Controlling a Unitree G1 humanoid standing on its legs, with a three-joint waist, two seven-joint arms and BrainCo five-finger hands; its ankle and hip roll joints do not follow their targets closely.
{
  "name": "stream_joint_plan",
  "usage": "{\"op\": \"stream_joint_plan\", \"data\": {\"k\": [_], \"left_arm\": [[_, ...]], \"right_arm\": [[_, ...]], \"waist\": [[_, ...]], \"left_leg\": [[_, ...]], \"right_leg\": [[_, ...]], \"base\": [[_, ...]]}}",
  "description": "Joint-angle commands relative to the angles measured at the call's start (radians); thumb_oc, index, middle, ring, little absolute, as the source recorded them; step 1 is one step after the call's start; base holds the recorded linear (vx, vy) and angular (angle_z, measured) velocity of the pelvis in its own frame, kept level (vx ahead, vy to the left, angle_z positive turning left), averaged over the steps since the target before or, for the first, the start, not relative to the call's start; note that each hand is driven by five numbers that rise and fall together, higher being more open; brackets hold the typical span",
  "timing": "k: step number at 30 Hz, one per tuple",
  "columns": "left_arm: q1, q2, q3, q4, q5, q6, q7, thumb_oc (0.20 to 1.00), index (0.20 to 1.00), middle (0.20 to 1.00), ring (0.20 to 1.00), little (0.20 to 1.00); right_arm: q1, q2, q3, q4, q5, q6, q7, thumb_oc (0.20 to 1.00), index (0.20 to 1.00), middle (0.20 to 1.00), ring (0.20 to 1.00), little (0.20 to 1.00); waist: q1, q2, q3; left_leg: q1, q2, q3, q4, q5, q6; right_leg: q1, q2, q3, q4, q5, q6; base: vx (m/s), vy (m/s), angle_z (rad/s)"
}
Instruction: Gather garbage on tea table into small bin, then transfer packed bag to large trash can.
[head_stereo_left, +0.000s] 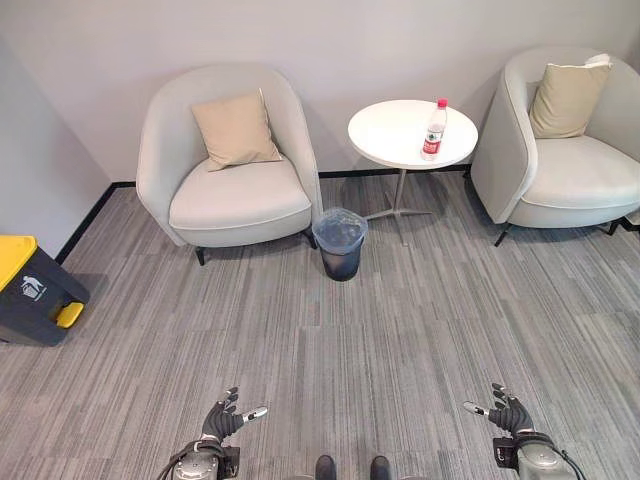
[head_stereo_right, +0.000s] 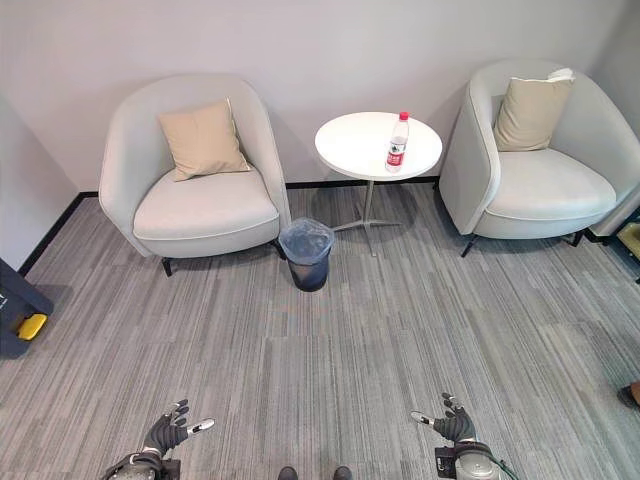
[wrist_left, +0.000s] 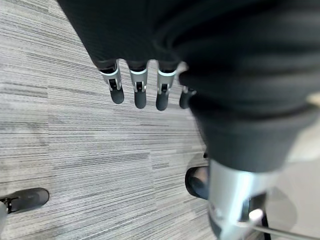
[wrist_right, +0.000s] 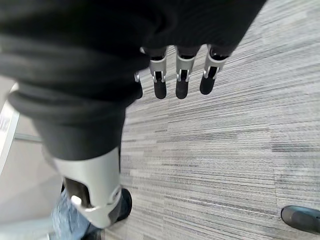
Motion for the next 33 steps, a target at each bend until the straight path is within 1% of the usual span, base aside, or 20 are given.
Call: {"op": "stream_joint_plan", "data": {"k": [1, 11, 12, 14, 15, 16, 17, 18, 19, 21, 22, 25, 26, 28, 29, 30, 31, 33], "left_arm": [[-0.032, 0.014, 0.045, -0.010, -0.031, -0.030, 0.020, 1.000, 1.000, 1.000, 1.000, 1.000], [-0.030, 0.030, 0.058, -0.027, -0.038, -0.026, 0.028, 1.000, 1.000, 1.000, 1.000, 1.000], [-0.032, 0.034, 0.061, -0.035, -0.043, -0.026, 0.030, 1.000, 1.000, 1.000, 1.000, 1.000], [-0.033, 0.037, 0.062, -0.039, -0.043, -0.025, 0.029, 1.000, 1.000, 1.000, 1.000, 1.000], [-0.036, 0.040, 0.064, -0.043, -0.041, -0.029, 0.032, 1.000, 1.000, 1.000, 1.000, 1.000], [-0.038, 0.041, 0.064, -0.042, -0.040, -0.029, 0.031, 1.000, 1.000, 1.000, 1.000, 1.000], [-0.044, 0.043, 0.065, -0.039, -0.040, -0.029, 0.032, 1.000, 1.000, 1.000, 1.000, 1.000], [-0.047, 0.047, 0.071, -0.042, -0.043, -0.029, 0.036, 1.000, 1.000, 1.000, 1.000, 1.000], [-0.046, 0.047, 0.072, -0.043, -0.042, -0.028, 0.036, 1.000, 1.000, 1.000, 1.000, 1.000], [-0.046, 0.046, 0.074, -0.043, -0.040, -0.028, 0.039, 1.000, 1.000, 1.000, 1.000, 1.000], [-0.048, 0.045, 0.073, -0.041, -0.039, -0.029, 0.040, 1.000, 1.000, 1.000, 1.000, 1.000], [-0.059, 0.040, 0.064, -0.034, -0.049, -0.030, 0.043, 1.000, 1.000, 1.000, 1.000, 1.000], [-0.059, 0.039, 0.064, -0.034, -0.049, -0.030, 0.043, 1.000, 1.000, 1.000, 1.000, 1.000], [-0.065, 0.036, 0.061, -0.029, -0.052, -0.032, 0.045, 1.000, 1.000, 1.000, 1.000, 1.000], [-0.071, 0.030, 0.055, -0.022, -0.054, -0.033, 0.047, 1.000, 1.000, 1.000, 1.000, 1.000], [-0.071, 0.030, 0.055, -0.022, -0.054, -0.033, 0.047, 1.000, 1.000, 1.000, 1.000, 1.000], [-0.076, 0.031, 0.047, -0.018, -0.047, -0.037, 0.048, 1.000, 1.000, 1.000, 1.000, 1.000], [-0.074, 0.019, 0.041, -0.013, -0.038, -0.038, 0.051, 1.000, 1.000, 1.000, 1.000, 1.000]], "right_arm": [[-0.034, -0.002, -0.005, -0.002, 0.051, -0.032, -0.014, 1.000, 1.000, 1.000, 1.000, 1.000], [-0.054, 0.012, -0.029, 0.002, 0.092, -0.017, -0.024, 1.000, 1.000, 1.000, 1.000, 1.000], [-0.062, 0.012, -0.030, -0.001, 0.096, -0.013, -0.027, 1.000, 1.000, 1.000, 1.000, 1.000], [-0.066, 0.012, -0.029, -0.001, 0.097, -0.012, -0.027, 1.000, 1.000, 1.000, 1.000, 1.000], [-0.078, 0.012, -0.025, 0.001, 0.098, -0.012, -0.029, 1.000, 1.000, 1.000, 1.000, 1.000], [-0.080, 0.013, -0.024, 0.002, 0.097, -0.009, -0.027, 1.000, 1.000, 1.000, 1.000, 1.000], [-0.087, 0.014, -0.022, 0.004, 0.096, -0.010, -0.028, 1.000, 1.000, 1.000, 1.000, 1.000], [-0.091, 0.015, -0.020, -0.002, 0.096, -0.010, -0.030, 1.000, 1.000, 1.000, 1.000, 1.000], [-0.092, 0.016, -0.021, -0.003, 0.096, -0.009, -0.029, 1.000, 1.000, 1.000, 1.000, 1.000], [-0.095, 0.016, -0.017, -0.007, 0.092, -0.009, -0.029, 1.000, 1.000, 1.000, 1.000, 1.000], [-0.100, 0.016, -0.011, -0.005, 0.086, -0.009, -0.029, 1.000, 1.000, 1.000, 1.000, 1.000], [-0.123, 0.008, 0.013, -0.015, 0.069, -0.008, -0.033, 1.000, 1.000, 1.000, 1.000, 1.000], [-0.123, 0.008, 0.013, -0.015, 0.069, -0.008, -0.034, 1.000, 1.000, 1.000, 1.000, 1.000], [-0.126, 0.006, 0.022, -0.026, 0.058, -0.007, -0.034, 1.000, 1.000, 1.000, 1.000, 1.000], [-0.125, 0.004, 0.029, -0.034, 0.049, -0.006, -0.033, 1.000, 1.000, 1.000, 1.000, 1.000], [-0.125, 0.003, 0.029, -0.034, 0.049, -0.006, -0.033, 1.000, 1.000, 1.000, 1.000, 1.000], [-0.109, 0.001, 0.028, -0.052, 0.043, -0.009, -0.032, 1.000, 1.000, 1.000, 1.000, 1.000], [-0.097, -0.002, 0.031, -0.062, 0.038, -0.019, -0.033, 1.000, 1.000, 1.000, 1.000, 1.000]], "waist": [[-0.002, -0.050, -0.017], [0.006, -0.059, 0.006], [0.007, -0.060, 0.014], [0.009, -0.060, 0.018], [0.013, -0.061, 0.032], [0.014, -0.061, 0.033], [0.014, -0.061, 0.036], [0.016, -0.058, 0.041], [0.016, -0.057, 0.043], [0.016, -0.057, 0.047], [0.015, -0.057, 0.052], [0.013, -0.056, 0.065], [0.013, -0.055, 0.065], [0.008, -0.052, 0.072], [0.001, -0.051, 0.077], [0.000, -0.050, 0.078], [-0.009, -0.054, 0.074], [-0.014, -0.057, 0.063]], "left_leg": [[0.012, 0.012, -0.035, 0.044, -0.117, -0.036], [-0.056, -0.008, -0.022, 0.137, -0.158, -0.015], [-0.070, -0.014, -0.022, 0.155, -0.167, -0.008], [-0.079, -0.017, -0.023, 0.165, -0.172, -0.004], [-0.100, -0.029, -0.027, 0.191, -0.182, 0.004], [-0.104, -0.031, -0.028, 0.193, -0.185, 0.007], [-0.104, -0.034, -0.029, 0.197, -0.190, 0.012], [-0.102, -0.034, -0.026, 0.199, -0.199, 0.019], [-0.098, -0.033, -0.024, 0.197, -0.204, 0.021], [-0.087, -0.032, -0.022, 0.196, -0.212, 0.023], [-0.077, -0.033, -0.016, 0.193, -0.218, 0.024], [-0.041, -0.028, 0.007, 0.176, -0.236, 0.023], [-0.039, -0.027, 0.006, 0.176, -0.237, 0.023], [-0.012, -0.018, 0.012, 0.168, -0.246, 0.015], [0.014, -0.013, 0.010, 0.164, -0.254, 0.006], [0.016, -0.012, 0.008, 0.164, -0.254, 0.006], [0.044, -0.008, -0.005, 0.160, -0.269, -0.007], [0.060, 0.002, -0.015, 0.170, -0.278, -0.020]], "right_leg": [[0.020, -0.080, 0.015, 0.002, -0.069, 0.121], [-0.033, -0.102, 0.037, 0.063, -0.074, 0.132], [-0.055, -0.107, 0.045, 0.092, -0.078, 0.137], [-0.071, -0.108, 0.050, 0.113, -0.080, 0.139], [-0.109, -0.113, 0.058, 0.160, -0.083, 0.148], [-0.118, -0.114, 0.061, 0.171, -0.086, 0.150], [-0.127, -0.115, 0.062, 0.189, -0.091, 0.153], [-0.150, -0.112, 0.060, 0.242, -0.101, 0.160], [-0.166, -0.114, 0.055, 0.269, -0.100, 0.163], [-0.188, -0.116, 0.052, 0.292, -0.094, 0.167], [-0.200, -0.120, 0.044, 0.292, -0.085, 0.169], [-0.256, -0.125, 0.000, 0.226, -0.028, 0.174], [-0.255, -0.124, -0.001, 0.225, -0.028, 0.174], [-0.285, -0.138, -0.056, 0.192, -0.006, 0.175], [-0.309, -0.149, -0.099, 0.172, 0.005, 0.174], [-0.307, -0.149, -0.101, 0.171, 0.005, 0.174], [-0.309, -0.152, -0.104, 0.164, 0.004, 0.172], [-0.289, -0.147, -0.103, 0.158, 0.009, 0.154]], "base": [[0.01, 0.036, -0.01], [0.00, 0.064, -0.08], [-0.01, 0.060, -0.15], [-0.02, 0.102, -0.10], [-0.01, 0.138, -0.20], [0.01, 0.134, -0.23], [0.06, 0.098, -0.26], [0.07, 0.082, -0.18], [0.09, 0.066, -0.12], [0.07, 0.020, -0.06], [0.10, -0.019, -0.11], [0.13, -0.054, -0.43], [0.13, -0.063, -0.73], [0.20, -0.108, -0.37], [0.21, -0.113, -0.06], [0.32, -0.210, -0.08], [0.26, -0.183, -0.01], [0.30, -0.236, 0.51]]}}
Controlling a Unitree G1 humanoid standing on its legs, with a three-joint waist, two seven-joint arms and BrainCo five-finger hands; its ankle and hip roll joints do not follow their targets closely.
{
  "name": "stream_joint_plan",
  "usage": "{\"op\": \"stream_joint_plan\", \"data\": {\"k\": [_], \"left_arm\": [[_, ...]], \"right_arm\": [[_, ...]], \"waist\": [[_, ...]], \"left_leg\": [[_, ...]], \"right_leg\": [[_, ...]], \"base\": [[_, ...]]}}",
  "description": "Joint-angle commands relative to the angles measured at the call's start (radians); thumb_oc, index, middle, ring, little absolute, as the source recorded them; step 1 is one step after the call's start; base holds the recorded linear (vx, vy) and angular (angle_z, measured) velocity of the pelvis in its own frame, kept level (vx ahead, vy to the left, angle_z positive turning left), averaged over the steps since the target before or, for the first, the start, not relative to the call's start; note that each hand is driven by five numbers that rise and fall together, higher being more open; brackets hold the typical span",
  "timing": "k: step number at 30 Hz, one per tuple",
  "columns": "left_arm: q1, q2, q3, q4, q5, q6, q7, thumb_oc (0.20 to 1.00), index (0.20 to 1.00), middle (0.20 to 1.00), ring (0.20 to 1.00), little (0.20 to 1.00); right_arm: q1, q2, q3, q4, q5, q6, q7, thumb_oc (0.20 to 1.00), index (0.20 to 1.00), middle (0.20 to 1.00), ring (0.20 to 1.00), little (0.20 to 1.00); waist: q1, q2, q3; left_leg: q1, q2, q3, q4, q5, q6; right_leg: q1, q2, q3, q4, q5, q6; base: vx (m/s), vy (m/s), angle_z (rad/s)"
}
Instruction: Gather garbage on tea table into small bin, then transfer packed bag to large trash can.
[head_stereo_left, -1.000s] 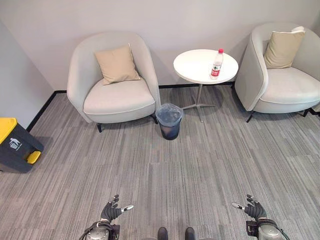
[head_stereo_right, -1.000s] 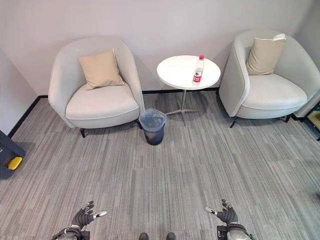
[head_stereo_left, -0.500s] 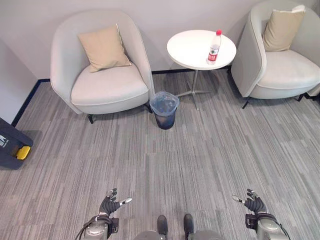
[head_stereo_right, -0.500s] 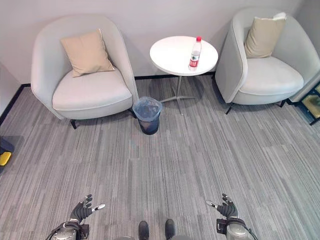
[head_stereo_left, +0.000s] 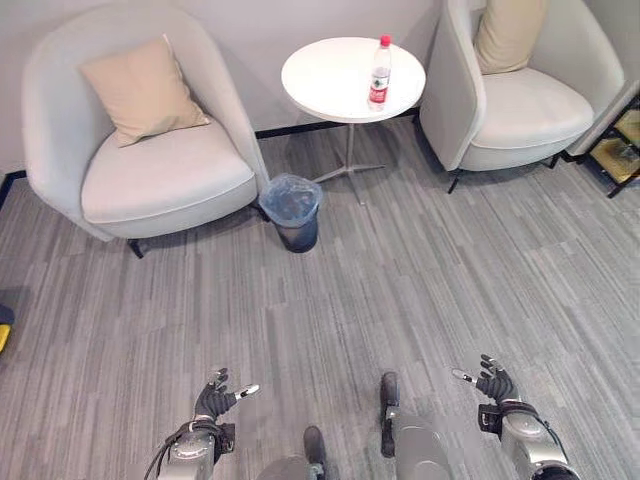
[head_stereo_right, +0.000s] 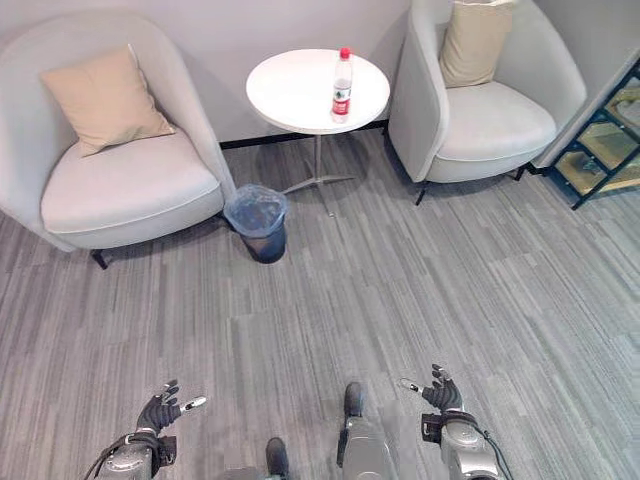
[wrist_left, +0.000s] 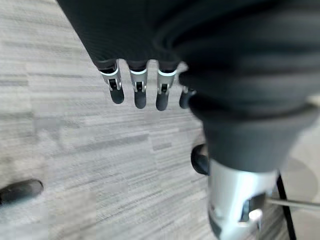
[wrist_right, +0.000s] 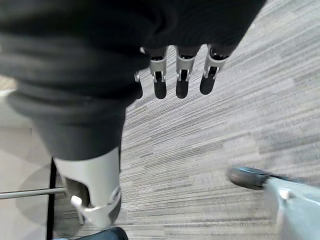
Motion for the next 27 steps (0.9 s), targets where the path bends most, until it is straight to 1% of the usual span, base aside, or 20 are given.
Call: {"op": "stream_joint_plan", "data": {"k": [1, 3, 4, 5, 6, 7, 8, 9, 11, 12, 13, 14, 16, 18, 19, 20, 22, 25, 26, 27], "left_arm": [[0.008, 0.017, 0.007, -0.024, -0.003, -0.040, 0.008, 1.000, 1.000, 1.000, 1.000, 1.000], [0.004, 0.004, -0.002, -0.018, -0.011, -0.038, 0.003, 1.000, 1.000, 1.000, 1.000, 1.000], [-0.002, -0.003, -0.009, -0.009, -0.016, -0.037, 0.001, 1.000, 1.000, 1.000, 1.000, 1.000], [-0.006, -0.005, -0.014, -0.012, -0.017, -0.035, -0.003, 1.000, 1.000, 1.000, 1.000, 1.000], [-0.006, -0.005, -0.014, -0.012, -0.017, -0.035, -0.003, 1.000, 1.000, 1.000, 1.000, 1.000], [-0.019, -0.008, -0.035, -0.017, -0.019, -0.032, -0.015, 1.000, 1.000, 1.000, 1.000, 1.000], [-0.025, -0.010, -0.041, -0.016, -0.021, -0.032, -0.016, 1.000, 1.000, 1.000, 1.000, 1.000], [-0.034, -0.011, -0.049, -0.016, -0.020, -0.031, -0.018, 1.000, 1.000, 1.000, 1.000, 1.000], [-0.035, -0.010, -0.058, -0.022, -0.012, -0.028, -0.022, 1.000, 1.000, 1.000, 1.000, 1.000], [-0.032, -0.005, -0.062, -0.026, -0.007, -0.027, -0.025, 1.000, 1.000, 1.000, 1.000, 1.000], [-0.029, -0.004, -0.062, -0.025, -0.004, -0.024, -0.026, 1.000, 1.000, 1.000, 1.000, 1.000], [-0.027, -0.003, -0.062, -0.022, 0.001, -0.022, -0.024, 1.000, 1.000, 1.000, 1.000, 1.000], [-0.017, -0.001, -0.058, -0.017, 0.010, -0.018, -0.022, 1.000, 1.000, 1.000, 1.000, 1.000], [-0.009, -0.002, -0.054, -0.017, 0.012, -0.017, -0.020, 1.000, 1.000, 1.000, 1.000, 1.000], [0.001, -0.002, -0.046, -0.018, 0.011, -0.018, -0.020, 1.000, 1.000, 1.000, 1.000, 1.000], [0.001, -0.002, -0.046, -0.018, 0.011, -0.018, -0.020, 1.000, 1.000, 1.000, 1.000, 1.000], [0.022, 0.001, -0.038, -0.018, 0.017, -0.014, -0.026, 1.000, 1.000, 1.000, 1.000, 1.000], [0.023, 0.010, -0.035, -0.014, 0.017, -0.014, -0.030, 1.000, 1.000, 1.000, 1.000, 1.000], [0.012, 0.022, -0.031, -0.011, 0.015, -0.012, -0.024, 1.000, 1.000, 1.000, 1.000, 1.000], [0.010, 0.025, -0.030, -0.010, 0.015, -0.013, -0.022, 1.000, 1.000, 1.000, 1.000, 1.000]], "right_arm": [[-0.015, -0.024, -0.013, -0.051, -0.018, -0.042, -0.014, 1.000, 1.000, 1.000, 1.000, 1.000], [-0.013, -0.028, -0.012, -0.056, -0.016, -0.049, -0.015, 1.000, 1.000, 1.000, 1.000, 1.000], [-0.010, -0.029, -0.016, -0.058, -0.009, -0.054, -0.015, 1.000, 1.000, 1.000, 1.000, 1.000], [-0.005, -0.031, -0.020, -0.065, -0.002, -0.055, -0.015, 1.000, 1.000, 1.000, 1.000, 1.000], [-0.005, -0.031, -0.020, -0.065, -0.002, -0.055, -0.015, 1.000, 1.000, 1.000, 1.000, 1.000], [-0.008, -0.042, -0.019, -0.057, 0.003, -0.055, -0.019, 1.000, 1.000, 1.000, 1.000, 1.000], [-0.011, -0.043, -0.016, -0.048, 0.006, -0.055, -0.020, 1.000, 1.000, 1.000, 1.000, 1.000], [-0.016, -0.046, -0.015, -0.041, 0.006, -0.054, -0.022, 1.000, 1.000, 1.000, 1.000, 1.000], [-0.015, -0.051, -0.012, -0.039, 0.005, -0.051, -0.017, 1.000, 1.000, 1.000, 1.000, 1.000], [-0.012, -0.052, -0.010, -0.037, 0.005, -0.050, -0.015, 1.000, 1.000, 1.000, 1.000, 1.000], [-0.010, -0.052, -0.008, -0.037, 0.004, -0.049, -0.014, 1.000, 1.000, 1.000, 1.000, 1.000], [-0.010, -0.048, -0.004, -0.033, 0.004, -0.048, -0.016, 1.000, 1.000, 1.000, 1.000, 1.000], [-0.006, -0.040, 0.003, -0.025, -0.002, -0.043, -0.023, 1.000, 1.000, 1.000, 1.000, 1.000], [-0.005, -0.036, 0.005, -0.021, -0.010, -0.039, -0.027, 1.000, 1.000, 1.000, 1.000, 1.000], [-0.003, -0.030, 0.009, -0.025, -0.020, -0.033, -0.025, 1.000, 1.000, 1.000, 1.000, 1.000], [-0.003, -0.030, 0.009, -0.025, -0.020, -0.033, -0.025, 1.000, 1.000, 1.000, 1.000, 1.000], [0.002, -0.018, 0.011, -0.016, -0.038, -0.031, -0.016, 1.000, 1.000, 1.000, 1.000, 1.000], [0.004, 0.001, 0.016, -0.025, -0.045, -0.029, -0.005, 1.000, 1.000, 1.000, 1.000, 1.000], [-0.011, 0.011, 0.024, -0.021, -0.041, -0.029, -0.003, 1.000, 1.000, 1.000, 1.000, 1.000], [-0.016, 0.013, 0.027, -0.022, -0.041, -0.030, -0.003, 1.000, 1.000, 1.000, 1.000, 1.000]], "waist": [[-0.007, 0.013, -0.047], [-0.012, 0.024, -0.056], [-0.017, 0.027, -0.059], [-0.022, 0.030, -0.059], [-0.023, 0.030, -0.060], [-0.022, 0.027, -0.044], [-0.020, 0.023, -0.039], [-0.015, 0.016, -0.030], [-0.005, 0.007, -0.026], [0.007, 0.000, -0.022], [0.013, 0.001, -0.020], [0.025, 0.006, -0.018], [0.050, 0.018, -0.013], [0.063, 0.020, -0.012], [0.075, 0.021, -0.015], [0.075, 0.021, -0.015], [0.083, 0.014, -0.040], [0.096, -0.010, -0.057], [0.100, -0.020, -0.062], [0.100, -0.019, -0.061]], "left_leg": [[0.026, -0.012, -0.122, 0.145, -0.145, -0.015], [0.012, 0.018, -0.130, 0.182, -0.099, -0.046], [-0.002, 0.040, -0.123, 0.212, -0.062, -0.069], [-0.020, 0.062, -0.110, 0.249, -0.032, -0.082], [-0.021, 0.063, -0.112, 0.251, -0.033, -0.083], [-0.095, 0.092, -0.097, 0.386, 0.035, -0.095], [-0.116, 0.092, -0.091, 0.390, 0.034, -0.086], [-0.153, 0.082, -0.089, 0.396, 0.017, -0.076], [-0.199, 0.056, -0.088, 0.358, -0.017, -0.061], [-0.253, 0.031, -0.088, 0.299, -0.019, -0.054], [-0.274, 0.023, -0.089, 0.263, 0.007, -0.056], [-0.313, 0.019, -0.092, 0.219, 0.057, -0.061], [-0.365, 0.009, -0.098, 0.101, 0.137, -0.074], [-0.386, 0.007, -0.090, 0.055, 0.159, -0.077], [-0.393, 0.009, -0.083, 0.060, 0.177, -0.077], [-0.392, 0.009, -0.083, 0.060, 0.177, -0.077], [-0.371, 0.012, -0.085, 0.078, 0.184, -0.056], [-0.367, 0.001, -0.078, 0.137, 0.141, -0.033], [-0.355, -0.003, -0.068, 0.161, 0.104, -0.015], [-0.348, -0.005, -0.066, 0.163, 0.092, -0.008]], "right_leg": [[0.072, 0.050, -0.019, -0.053, -0.011, 0.007], [0.100, 0.067, -0.028, -0.076, -0.021, -0.008], [0.121, 0.076, -0.035, -0.089, -0.032, -0.019], [0.140, 0.081, -0.041, -0.099, -0.043, -0.030], [0.140, 0.081, -0.042, -0.100, -0.043, -0.031], [0.190, 0.098, -0.045, -0.128, -0.072, -0.060], [0.203, 0.098, -0.043, -0.134, -0.081, -0.064], [0.219, 0.094, -0.042, -0.144, -0.089, -0.064], [0.240, 0.090, -0.039, -0.157, -0.101, -0.062], [0.258, 0.091, -0.038, -0.163, -0.111, -0.058], [0.271, 0.096, -0.035, -0.167, -0.117, -0.056], [0.290, 0.111, -0.029, -0.175, -0.124, -0.057], [0.331, 0.139, -0.007, -0.178, -0.152, -0.057], [0.359, 0.147, 0.012, -0.173, -0.171, -0.057], [0.396, 0.152, 0.041, -0.166, -0.191, -0.058], [0.397, 0.152, 0.041, -0.166, -0.191, -0.058], [0.435, 0.137, 0.060, -0.159, -0.209, -0.049], [0.439, 0.097, 0.074, -0.107, -0.222, -0.029], [0.404, 0.083, 0.089, -0.017, -0.212, -0.007], [0.386, 0.081, 0.091, 0.023, -0.199, 0.005]], "base": [[0.25, -0.238, 0.71], [0.20, -0.237, 0.30], [0.17, -0.233, 0.08], [0.12, -0.158, 0.14], [0.19, -0.267, 0.13], [0.18, -0.237, 0.08], [0.22, -0.271, 0.18], [0.16, -0.113, 0.15], [0.21, -0.085, 0.00], [0.24, -0.053, 0.09], [0.26, -0.047, 0.15], [0.22, -0.010, 0.09], [0.33, 0.034, 0.01], [0.36, 0.112, -0.10], [0.31, 0.117, -0.35], [0.46, 0.205, -0.53], [0.39, 0.182, -0.52], [0.31, 0.159, -0.46], [0.27, 0.185, -0.42], [0.26, 0.190, -0.24]]}}
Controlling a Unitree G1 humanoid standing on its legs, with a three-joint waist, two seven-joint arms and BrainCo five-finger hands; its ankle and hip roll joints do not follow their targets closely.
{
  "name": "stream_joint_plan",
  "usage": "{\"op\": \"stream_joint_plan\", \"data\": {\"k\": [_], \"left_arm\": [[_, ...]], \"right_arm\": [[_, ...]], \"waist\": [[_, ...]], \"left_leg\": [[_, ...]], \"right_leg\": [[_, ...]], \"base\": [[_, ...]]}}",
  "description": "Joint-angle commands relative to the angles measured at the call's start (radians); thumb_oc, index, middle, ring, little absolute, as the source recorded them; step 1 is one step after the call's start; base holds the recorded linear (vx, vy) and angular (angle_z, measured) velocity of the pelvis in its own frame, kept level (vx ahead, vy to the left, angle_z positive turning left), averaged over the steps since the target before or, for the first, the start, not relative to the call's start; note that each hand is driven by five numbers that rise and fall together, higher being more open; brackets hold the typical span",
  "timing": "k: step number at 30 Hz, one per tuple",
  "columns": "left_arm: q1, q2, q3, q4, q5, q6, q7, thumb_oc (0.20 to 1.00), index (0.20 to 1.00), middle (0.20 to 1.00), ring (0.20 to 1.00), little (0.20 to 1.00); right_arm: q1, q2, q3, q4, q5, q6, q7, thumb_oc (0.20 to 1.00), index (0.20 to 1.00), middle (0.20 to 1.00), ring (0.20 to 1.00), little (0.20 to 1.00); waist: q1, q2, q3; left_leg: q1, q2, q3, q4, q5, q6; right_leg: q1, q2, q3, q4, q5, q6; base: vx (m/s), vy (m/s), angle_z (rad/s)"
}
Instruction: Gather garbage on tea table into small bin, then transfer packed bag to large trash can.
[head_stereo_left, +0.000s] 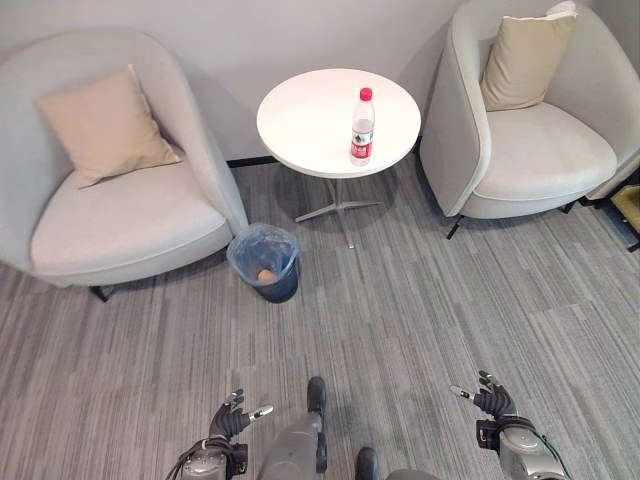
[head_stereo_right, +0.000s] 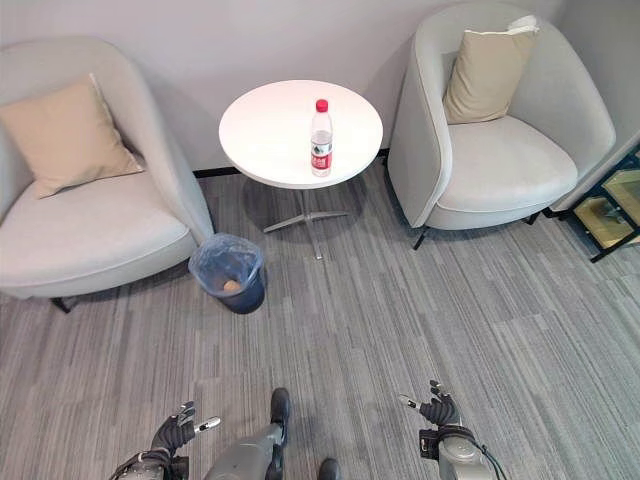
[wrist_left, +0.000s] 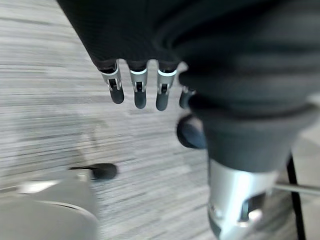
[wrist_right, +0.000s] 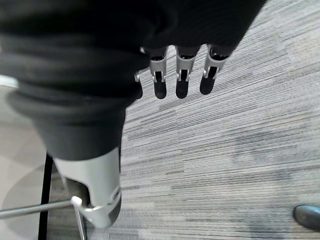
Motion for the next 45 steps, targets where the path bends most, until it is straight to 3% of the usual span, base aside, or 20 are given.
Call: {"op": "stream_joint_plan", "data": {"k": [1, 5, 10, 12, 17, 19, 20, 22, 24, 25, 27, 31, 36, 38, 42, 45], "left_arm": [[-0.009, 0.066, 0.005, -0.050, 0.014, -0.030, 0.013, 1.000, 1.000, 1.000, 1.000, 1.000], [-0.010, 0.077, 0.018, -0.060, 0.005, -0.034, 0.022, 1.000, 1.000, 1.000, 1.000, 1.000], [-0.023, 0.071, 0.010, -0.038, 0.004, -0.030, 0.021, 1.000, 1.000, 1.000, 1.000, 1.000], [-0.022, 0.066, 0.006, -0.035, 0.010, -0.029, 0.020, 1.000, 1.000, 1.000, 1.000, 1.000], [-0.033, 0.046, 0.012, 0.000, 0.015, -0.035, 0.023, 1.000, 1.000, 1.000, 1.000, 1.000], [-0.034, 0.047, 0.011, 0.001, 0.017, -0.040, 0.023, 1.000, 1.000, 1.000, 1.000, 1.000], [-0.021, 0.037, 0.003, 0.004, 0.024, -0.039, 0.020, 1.000, 1.000, 1.000, 1.000, 1.000], [-0.021, 0.028, -0.003, 0.006, 0.017, -0.037, 0.016, 1.000, 1.000, 1.000, 1.000, 1.000], [-0.027, 0.025, -0.011, -0.004, 0.008, -0.035, 0.011, 1.000, 1.000, 1.000, 1.000, 1.000], [-0.027, 0.023, -0.012, -0.011, 0.003, -0.033, 0.007, 1.000, 1.000, 1.000, 1.000, 1.000], [-0.031, 0.021, -0.015, -0.005, -0.001, -0.033, 0.007, 1.000, 1.000, 1.000, 1.000, 1.000], [-0.059, 0.022, -0.033, 0.015, 0.008, -0.025, 0.004, 1.000, 1.000, 1.000, 1.000, 1.000], [-0.060, 0.026, -0.039, 0.015, 0.015, -0.022, 0.004, 1.000, 1.000, 1.000, 1.000, 1.000], [-0.054, 0.028, -0.035, 0.018, 0.016, -0.019, 0.004, 1.000, 1.000, 1.000, 1.000, 1.000], [-0.041, 0.030, -0.029, 0.028, 0.029, -0.012, -0.001, 1.000, 1.000, 1.000, 1.000, 1.000], [-0.039, 0.042, -0.027, 0.024, 0.032, -0.013, -0.003, 1.000, 1.000, 1.000, 1.000, 1.000]], "right_arm": [[-0.012, -0.004, 0.020, -0.080, -0.005, -0.029, 0.009, 1.000, 1.000, 1.000, 1.000, 1.000], [-0.020, -0.002, 0.027, -0.088, -0.008, -0.029, 0.015, 1.000, 1.000, 1.000, 1.000, 1.000], [-0.030, -0.009, 0.035, -0.087, -0.008, -0.026, 0.013, 1.000, 1.000, 1.000, 1.000, 1.000], [-0.025, -0.016, 0.037, -0.101, -0.009, -0.023, 0.012, 1.000, 1.000, 1.000, 1.000, 1.000], [-0.017, -0.018, 0.043, -0.093, -0.027, -0.017, 0.014, 1.000, 1.000, 1.000, 1.000, 1.000], [-0.010, -0.021, 0.045, -0.098, -0.029, -0.021, 0.016, 1.000, 1.000, 1.000, 1.000, 1.000], [0.006, -0.030, 0.040, -0.107, -0.026, -0.027, 0.019, 1.000, 1.000, 1.000, 1.000, 1.000], [0.005, -0.039, 0.035, -0.113, -0.021, -0.038, 0.015, 1.000, 1.000, 1.000, 1.000, 1.000], [0.004, -0.046, 0.034, -0.126, -0.007, -0.045, 0.015, 1.000, 1.000, 1.000, 1.000, 1.000], [0.007, -0.050, 0.032, -0.126, -0.001, -0.044, 0.013, 1.000, 1.000, 1.000, 1.000, 1.000], [0.004, -0.052, 0.032, -0.114, 0.002, -0.042, 0.009, 1.000, 1.000, 1.000, 1.000, 1.000], [-0.002, -0.062, 0.025, -0.099, 0.011, -0.034, 0.004, 1.000, 1.000, 1.000, 1.000, 1.000], [-0.001, -0.062, 0.028, -0.082, 0.010, -0.031, -0.003, 1.000, 1.000, 1.000, 1.000, 1.000], [0.004, -0.054, 0.027, -0.078, 0.002, -0.024, -0.003, 1.000, 1.000, 1.000, 1.000, 1.000], [0.012, -0.041, 0.024, -0.080, -0.018, -0.020, 0.002, 1.000, 1.000, 1.000, 1.000, 1.000], [0.005, -0.029, 0.032, -0.082, -0.030, -0.013, 0.010, 1.000, 1.000, 1.000, 1.000, 1.000]], "waist": [[0.032, -0.043, -0.043], [0.020, -0.032, -0.044], [-0.010, -0.020, -0.026], [-0.027, -0.024, -0.014], [-0.059, -0.020, 0.010], [-0.061, -0.023, 0.005], [-0.067, -0.023, -0.017], [-0.074, -0.010, -0.024], [-0.077, -0.008, -0.016], [-0.076, -0.010, -0.011], [-0.071, -0.014, -0.007], [-0.057, -0.033, -0.004], [-0.035, -0.015, 0.000], [-0.026, -0.012, -0.003], [-0.025, -0.017, -0.022], [-0.014, -0.030, -0.035]], "left_leg": [[-0.046, 0.002, 0.004, 0.134, -0.176, -0.062], [0.019, -0.003, -0.003, 0.117, -0.216, -0.042], [0.095, -0.012, -0.029, 0.086, -0.251, -0.033], [0.139, -0.025, -0.043, 0.074, -0.269, -0.031], [0.238, -0.045, -0.096, 0.064, -0.320, -0.047], [0.253, -0.051, -0.110, 0.071, -0.340, -0.050], [0.278, -0.035, -0.131, 0.109, -0.380, -0.072], [0.263, -0.004, -0.119, 0.162, -0.355, -0.107], [0.205, 0.035, -0.081, 0.294, -0.287, -0.138], [0.173, 0.064, -0.054, 0.369, -0.257, -0.145], [0.146, 0.072, -0.049, 0.407, -0.241, -0.142], [0.062, 0.050, -0.016, 0.306, -0.289, -0.117], [-0.013, 0.058, -0.004, 0.126, -0.155, -0.141], [-0.019, 0.071, 0.018, 0.093, -0.137, -0.141], [0.010, 0.061, 0.018, 0.095, -0.151, -0.123], [0.025, 0.044, 0.024, 0.118, -0.191, -0.099]], "right_leg": [[-0.098, -0.121, 0.037, 0.211, 0.004, 0.135], [-0.201, -0.124, 0.021, 0.273, 0.052, 0.141], [-0.299, -0.106, -0.015, 0.191, 0.066, 0.121], [-0.336, -0.095, -0.019, 0.123, 0.101, 0.119], [-0.423, -0.098, -0.051, 0.027, 0.173, 0.142], [-0.405, -0.104, -0.045, 0.013, 0.176, 0.140], [-0.383, -0.110, -0.035, 0.027, 0.197, 0.116], [-0.360, -0.110, -0.058, 0.025, 0.184, 0.102], [-0.320, -0.109, -0.078, 0.018, 0.162, 0.080], [-0.291, -0.101, -0.091, 0.009, 0.140, 0.065], [-0.270, -0.096, -0.091, 0.005, 0.126, 0.054], [-0.214, -0.104, -0.100, -0.017, 0.085, 0.058], [-0.151, -0.085, -0.109, -0.031, 0.047, 0.061], [-0.126, -0.083, -0.104, -0.014, 0.025, 0.066], [-0.105, -0.102, -0.097, 0.017, 0.013, 0.077], [-0.102, -0.135, -0.080, 0.048, 0.010, 0.096]], "base": [[0.12, 0.094, -0.19], [0.20, 0.100, -0.15], [0.21, 0.018, -0.05], [0.25, -0.021, 0.06], [0.34, -0.081, 0.15], [0.36, -0.161, 0.46], [0.44, -0.242, 0.58], [0.38, -0.236, 0.98], [0.23, -0.200, 1.05], [0.19, -0.167, 0.49], [0.16, -0.117, -0.09], [0.23, -0.059, -0.03], [0.19, 0.052, 0.13], [0.23, 0.155, 0.10], [0.23, 0.197, -0.24], [0.19, 0.207, 0.07]]}}
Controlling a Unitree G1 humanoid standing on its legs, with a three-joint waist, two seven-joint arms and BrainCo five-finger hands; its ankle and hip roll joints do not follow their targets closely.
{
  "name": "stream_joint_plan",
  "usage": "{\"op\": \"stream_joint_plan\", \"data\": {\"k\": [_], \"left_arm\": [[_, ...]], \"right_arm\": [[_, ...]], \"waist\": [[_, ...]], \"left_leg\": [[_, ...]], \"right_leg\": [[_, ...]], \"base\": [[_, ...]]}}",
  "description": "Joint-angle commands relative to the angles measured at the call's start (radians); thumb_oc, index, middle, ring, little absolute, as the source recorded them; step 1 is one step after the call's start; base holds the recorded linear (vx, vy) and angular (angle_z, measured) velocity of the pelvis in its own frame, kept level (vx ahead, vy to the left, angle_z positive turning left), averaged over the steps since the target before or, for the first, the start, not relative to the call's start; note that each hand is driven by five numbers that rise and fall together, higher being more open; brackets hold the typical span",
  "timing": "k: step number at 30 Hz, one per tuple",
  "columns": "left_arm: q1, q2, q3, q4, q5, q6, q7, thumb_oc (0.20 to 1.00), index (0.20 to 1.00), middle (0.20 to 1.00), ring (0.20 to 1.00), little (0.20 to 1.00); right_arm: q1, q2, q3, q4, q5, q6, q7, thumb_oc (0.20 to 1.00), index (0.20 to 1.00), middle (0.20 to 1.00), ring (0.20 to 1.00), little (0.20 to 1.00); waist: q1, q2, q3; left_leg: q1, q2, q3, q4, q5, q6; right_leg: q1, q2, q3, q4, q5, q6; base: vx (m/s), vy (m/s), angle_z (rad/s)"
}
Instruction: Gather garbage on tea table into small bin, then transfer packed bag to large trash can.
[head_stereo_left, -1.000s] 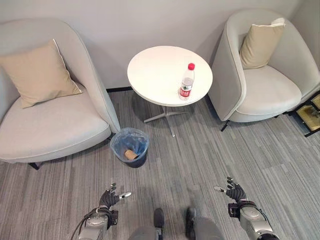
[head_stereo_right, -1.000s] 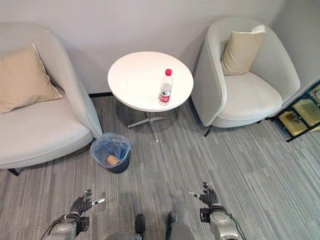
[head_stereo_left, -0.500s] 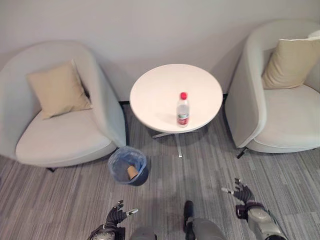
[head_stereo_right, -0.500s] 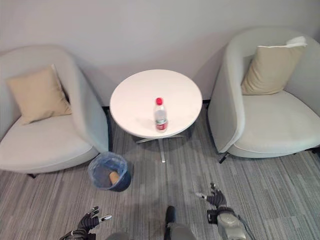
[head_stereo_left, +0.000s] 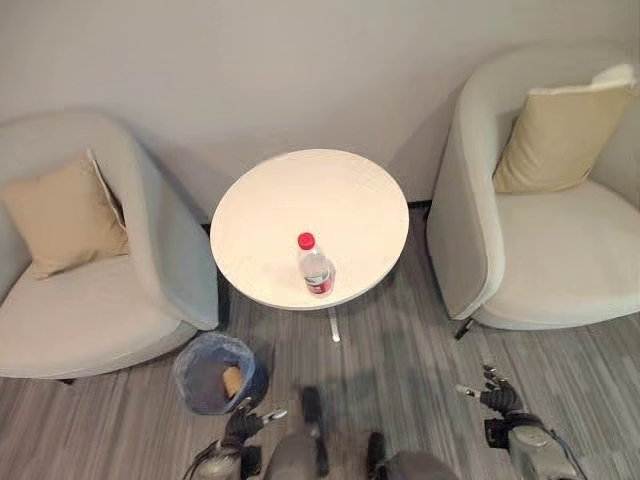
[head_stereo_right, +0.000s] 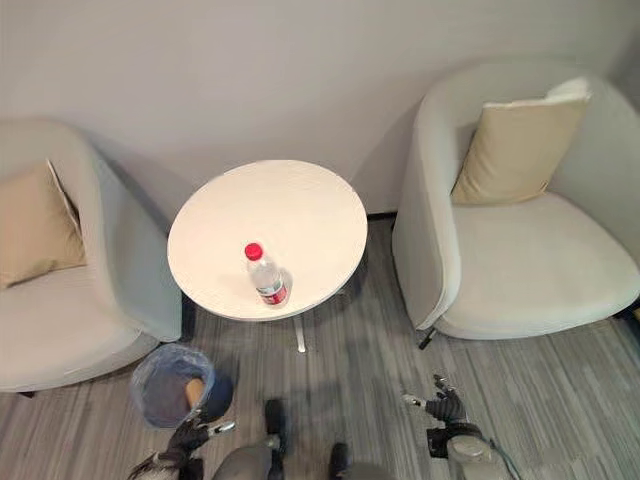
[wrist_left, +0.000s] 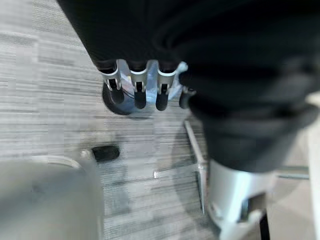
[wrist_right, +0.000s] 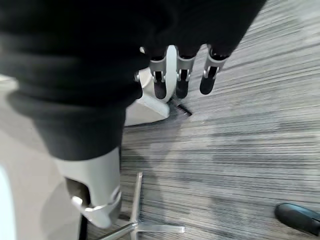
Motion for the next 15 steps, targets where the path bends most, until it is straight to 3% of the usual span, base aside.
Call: {"op": "stream_joint_plan", "data": {"k": [1, 6, 12, 15], "left_arm": [[-0.011, 0.064, 0.010, -0.053, 0.029, -0.025, 0.005, 1.000, 1.000, 1.000, 1.000, 1.000], [-0.022, 0.096, 0.033, -0.053, 0.024, -0.030, 0.020, 1.000, 1.000, 1.000, 1.000, 1.000], [-0.024, 0.090, 0.036, -0.036, 0.018, -0.033, 0.024, 1.000, 1.000, 1.000, 1.000, 1.000], [-0.019, 0.082, 0.033, -0.040, 0.033, -0.039, 0.021, 1.000, 1.000, 1.000, 1.000, 1.000]], "right_arm": [[-0.021, 0.008, 0.000, -0.035, -0.028, -0.026, 0.004, 1.000, 1.000, 1.000, 1.000, 1.000], [-0.042, 0.014, 0.021, -0.051, -0.041, -0.027, 0.007, 1.000, 1.000, 1.000, 1.000, 1.000], [-0.055, -0.008, 0.054, -0.079, -0.071, -0.029, 0.005, 1.000, 1.000, 1.000, 1.000, 1.000], [-0.037, -0.025, 0.058, -0.134, -0.097, -0.038, 0.006, 1.000, 1.000, 1.000, 1.000, 1.000]], "waist": [[0.055, -0.044, -0.023], [0.062, -0.040, -0.022], [0.046, -0.041, -0.010], [0.035, -0.041, -0.002]], "left_leg": [[0.074, -0.037, 0.011, 0.023, -0.129, -0.014], [0.097, -0.045, 0.012, 0.017, -0.155, 0.012], [0.142, -0.070, -0.019, -0.031, -0.138, 0.011], [0.147, -0.083, -0.047, -0.027, -0.134, 0.002]], "right_leg": [[0.036, -0.158, 0.060, -0.032, 0.003, 0.185], [-0.062, -0.162, 0.077, 0.110, 0.016, 0.207], [-0.115, -0.076, 0.133, 0.053, 0.027, 0.171], [-0.098, -0.056, 0.175, 0.007, 0.033, 0.152]], "base": [[0.08, 0.114, 0.00], [0.07, 0.116, 0.05], [0.06, -0.009, 0.06], [0.03, -0.110, 0.49]]}}
